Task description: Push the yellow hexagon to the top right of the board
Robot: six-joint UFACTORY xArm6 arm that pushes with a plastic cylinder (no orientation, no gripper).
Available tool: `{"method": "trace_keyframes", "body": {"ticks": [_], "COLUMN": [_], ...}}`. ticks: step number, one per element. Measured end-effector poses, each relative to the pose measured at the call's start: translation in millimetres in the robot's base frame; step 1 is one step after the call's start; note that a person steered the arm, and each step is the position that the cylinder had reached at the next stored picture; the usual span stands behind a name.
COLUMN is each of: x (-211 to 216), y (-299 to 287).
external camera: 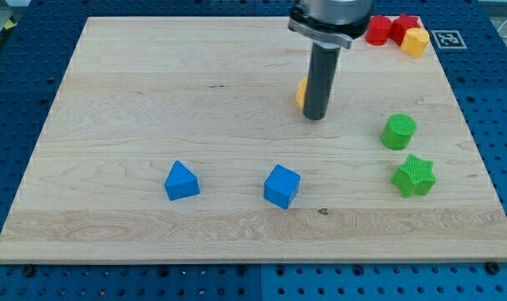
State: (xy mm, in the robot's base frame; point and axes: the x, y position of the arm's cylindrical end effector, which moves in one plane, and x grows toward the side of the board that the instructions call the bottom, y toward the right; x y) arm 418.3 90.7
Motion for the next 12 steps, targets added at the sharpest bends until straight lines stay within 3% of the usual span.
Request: {"method": "trace_keyframes", "body": {"ticks": [2,5,7,8,12], "x": [-16.7,-0.6,4.7,-12.3,-75.4], "y": [3.4,-0.5,-62.0,-67.2,78.1]}}
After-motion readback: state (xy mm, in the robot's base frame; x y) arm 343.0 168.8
